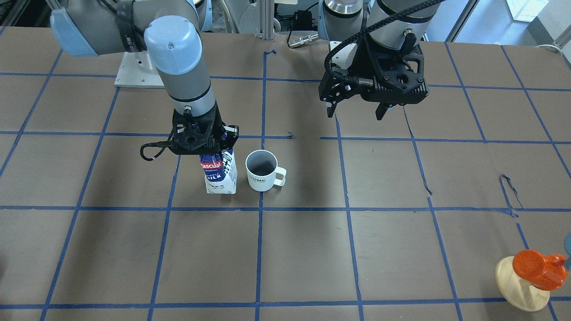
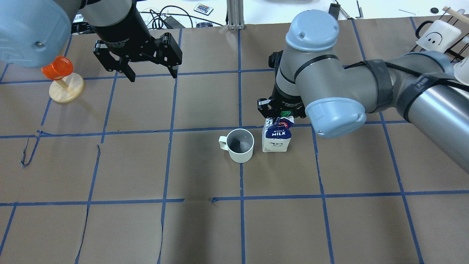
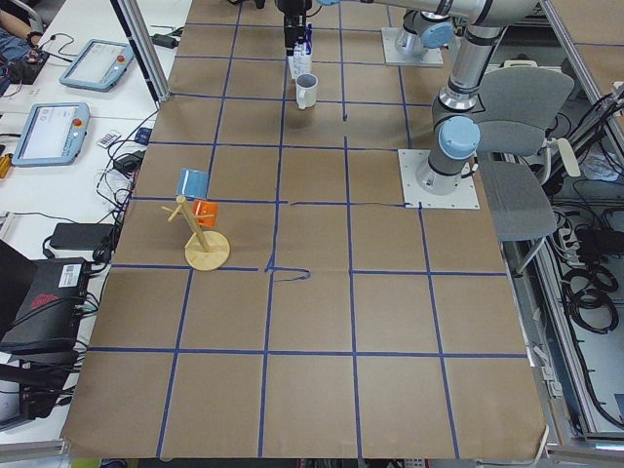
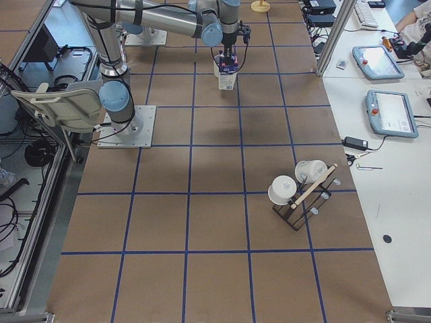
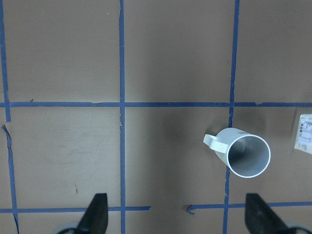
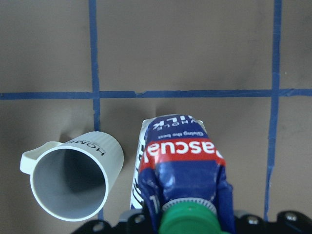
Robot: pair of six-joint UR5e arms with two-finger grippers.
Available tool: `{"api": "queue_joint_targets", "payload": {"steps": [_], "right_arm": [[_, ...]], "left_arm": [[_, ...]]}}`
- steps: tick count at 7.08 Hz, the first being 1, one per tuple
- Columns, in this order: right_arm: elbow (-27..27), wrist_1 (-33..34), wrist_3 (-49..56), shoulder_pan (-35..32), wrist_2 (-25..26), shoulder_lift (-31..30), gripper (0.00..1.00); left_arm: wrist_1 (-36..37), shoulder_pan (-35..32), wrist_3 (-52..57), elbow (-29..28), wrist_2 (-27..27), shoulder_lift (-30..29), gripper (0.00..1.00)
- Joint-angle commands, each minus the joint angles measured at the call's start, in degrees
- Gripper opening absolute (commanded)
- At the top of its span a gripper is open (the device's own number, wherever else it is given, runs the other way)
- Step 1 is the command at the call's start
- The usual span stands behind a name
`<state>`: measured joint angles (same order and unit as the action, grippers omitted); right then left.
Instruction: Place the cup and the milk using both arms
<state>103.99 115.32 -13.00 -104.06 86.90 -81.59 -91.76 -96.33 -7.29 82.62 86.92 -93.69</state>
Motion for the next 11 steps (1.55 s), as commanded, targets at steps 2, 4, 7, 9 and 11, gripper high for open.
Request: {"api": "queue_joint_targets", "payload": {"steps": [2,4,7,9,11], "right_arm": [[0.3,2.7,0.6,-1.8,-0.1,1.8,0.04],[0.5,2.5,-0.2,-1.8,-0.1,1.8,0.15],[0.6,1.8,-0.5,-1.8,0.0,1.8,0.26],[0.6,2.4,-0.4,-1.8,-0.1,1.8,0.69],[-0.4,2.2,-0.5,-1.3,0.1,1.3,1.00]], "left_arm": [[0.0,0.0,0.0,0.0,0.0,0.0,1.00],[-0.1,0.0,0.0,0.0,0.0,0.0,1.00],[-0.1,0.0,0.0,0.0,0.0,0.0,1.00],[-0.1,0.0,0.0,0.0,0.0,0.0,1.00],[-0.1,0.0,0.0,0.0,0.0,0.0,1.00]]}}
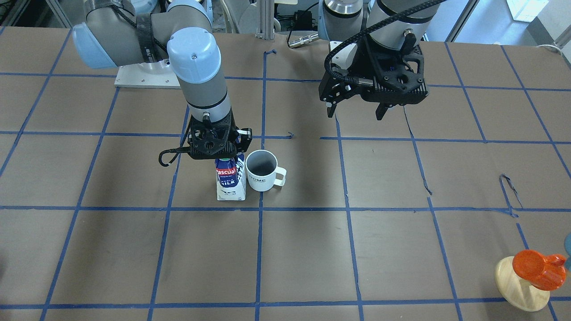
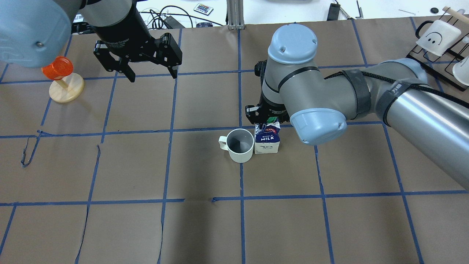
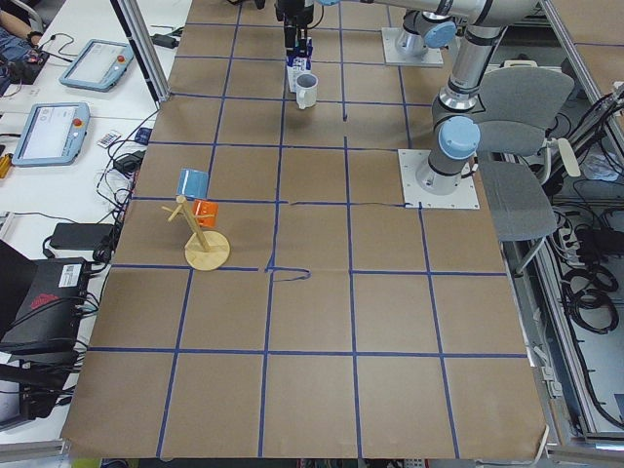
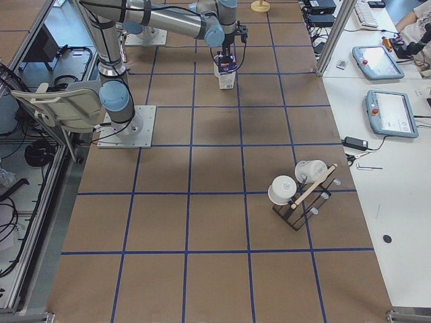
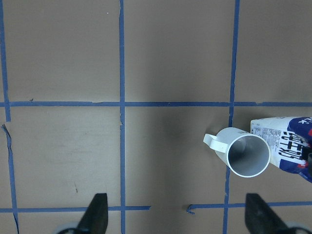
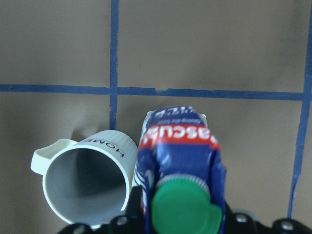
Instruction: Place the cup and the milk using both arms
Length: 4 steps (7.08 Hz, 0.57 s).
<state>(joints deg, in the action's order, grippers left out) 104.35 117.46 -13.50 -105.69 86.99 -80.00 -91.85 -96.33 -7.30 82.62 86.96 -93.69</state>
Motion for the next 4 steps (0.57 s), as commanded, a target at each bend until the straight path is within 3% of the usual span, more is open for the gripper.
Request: {"api": "queue_joint_targets", "payload": {"steps": [1,4], "right_arm": [[-3.2,-0.7,0.0,1.7,0.0,-0.6,1.00],[-18.4,-17.2,0.9,10.5,0.6,-0.5,1.00]], "left_arm": [[0.0,0.0,0.0,0.0,0.1,0.1,1.00],[-0.1,0.0,0.0,0.0,0.1,0.0,1.00]]}}
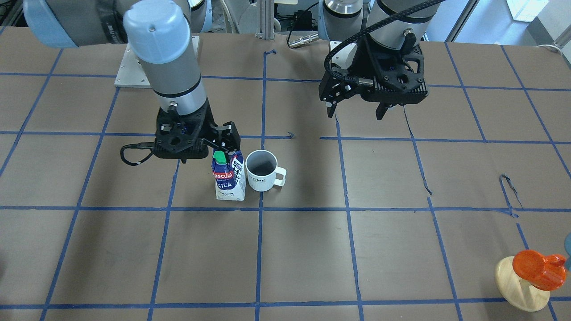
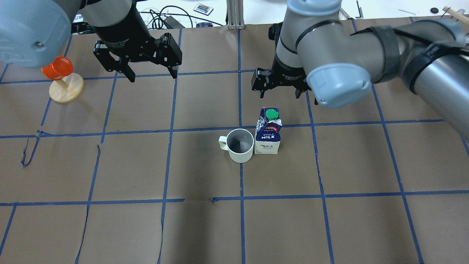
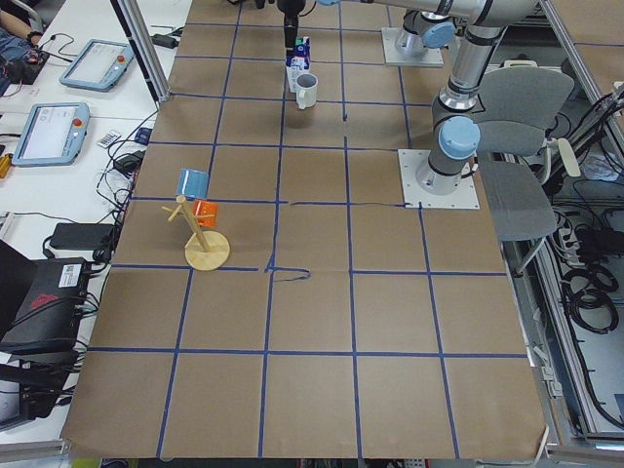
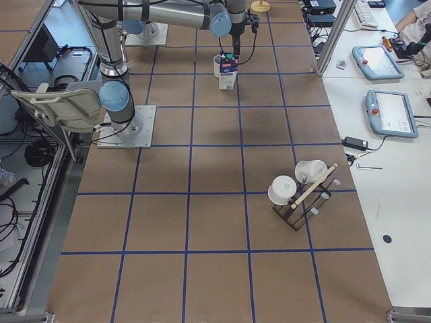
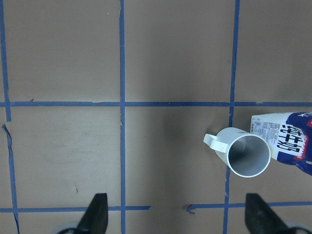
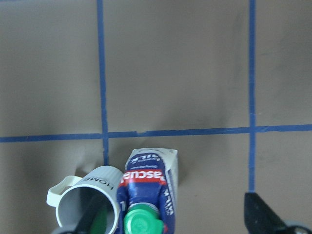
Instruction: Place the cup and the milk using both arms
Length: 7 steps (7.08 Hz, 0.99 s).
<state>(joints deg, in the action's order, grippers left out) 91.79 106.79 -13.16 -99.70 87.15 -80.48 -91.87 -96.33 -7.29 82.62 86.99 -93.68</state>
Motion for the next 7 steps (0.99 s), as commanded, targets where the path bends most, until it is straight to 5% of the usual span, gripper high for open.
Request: {"api": "queue_joint_targets", "payload": {"steps": [1,3,4,6,7], "right_arm": [[-9.4,-8.6,6.2,9.5,0.6,-0.2,1.00],[-12.8,-20.3,10.7,11.3,0.8,-6.0,1.00],[-10.5,-19.4,10.6,11.1,1.9,-8.4,1.00],[-4.6,-6.4,13.3,11.1,2.9,-8.8,1.00],[-4.0,-6.3,14.1,11.1,4.4,-9.0,1.00]], "left_arm": [[0.0,0.0,0.0,0.0,-0.1,0.0,1.00],[0.0,0.0,0.0,0.1,-0.1,0.0,1.00],[0.0,0.0,0.0,0.1,-0.1,0.1,1.00],[0.0,0.1,0.0,0.1,-0.1,0.0,1.00],[0.1,0.1,-0.1,0.1,-0.1,0.0,1.00]]}}
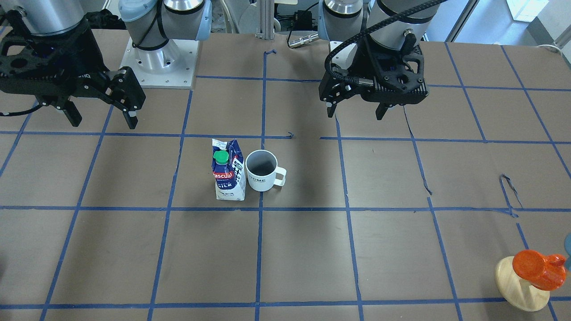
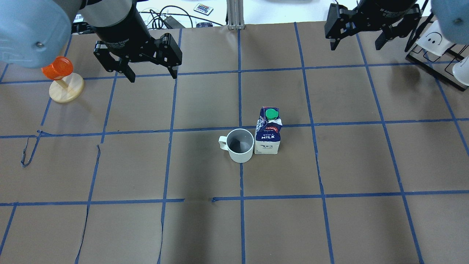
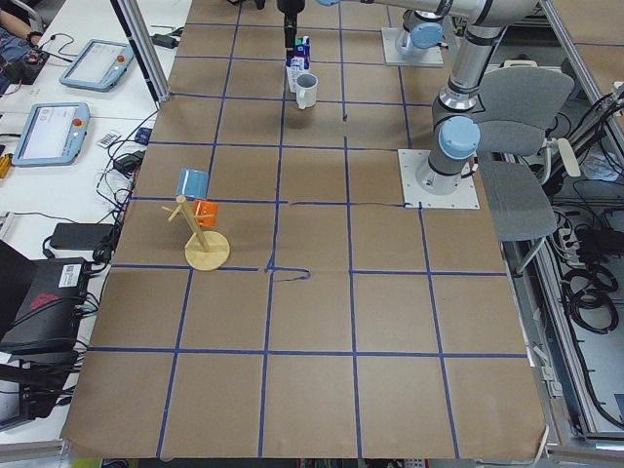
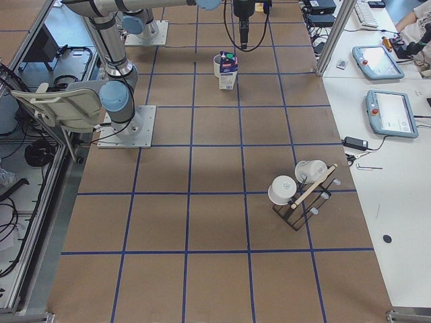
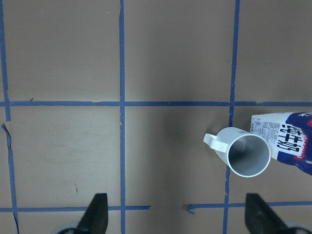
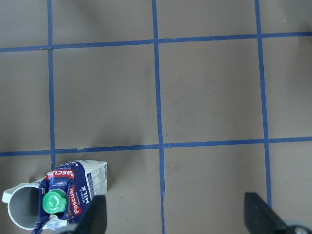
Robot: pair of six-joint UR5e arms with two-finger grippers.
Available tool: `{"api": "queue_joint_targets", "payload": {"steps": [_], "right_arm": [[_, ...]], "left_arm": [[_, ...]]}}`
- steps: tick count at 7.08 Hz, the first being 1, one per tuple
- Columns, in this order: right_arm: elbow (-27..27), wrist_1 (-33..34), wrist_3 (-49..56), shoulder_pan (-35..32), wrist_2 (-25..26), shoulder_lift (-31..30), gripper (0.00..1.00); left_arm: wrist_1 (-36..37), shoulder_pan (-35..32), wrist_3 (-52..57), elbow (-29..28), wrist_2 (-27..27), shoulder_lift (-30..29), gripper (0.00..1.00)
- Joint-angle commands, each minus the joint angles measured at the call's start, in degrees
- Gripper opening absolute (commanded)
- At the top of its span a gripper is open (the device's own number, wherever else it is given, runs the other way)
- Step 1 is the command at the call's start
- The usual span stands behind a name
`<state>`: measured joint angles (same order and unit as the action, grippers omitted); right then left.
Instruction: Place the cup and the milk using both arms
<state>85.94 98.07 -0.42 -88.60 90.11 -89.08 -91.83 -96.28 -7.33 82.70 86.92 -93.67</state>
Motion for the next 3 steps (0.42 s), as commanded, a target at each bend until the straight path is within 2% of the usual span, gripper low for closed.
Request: {"api": "queue_joint_targets", "payload": {"steps": [1,3], "right_arm": [[2.0,2.4,1.4,-0.1,1.0,-0.7,1.00],[2.1,2.3,1.6,-0.1,0.9,-0.7,1.00]], "left_arm": [[0.0,0.0,-0.1,0.0,0.0,0.0,1.00],[0.1,0.0,-0.1,0.0,0.0,0.0,1.00]]}}
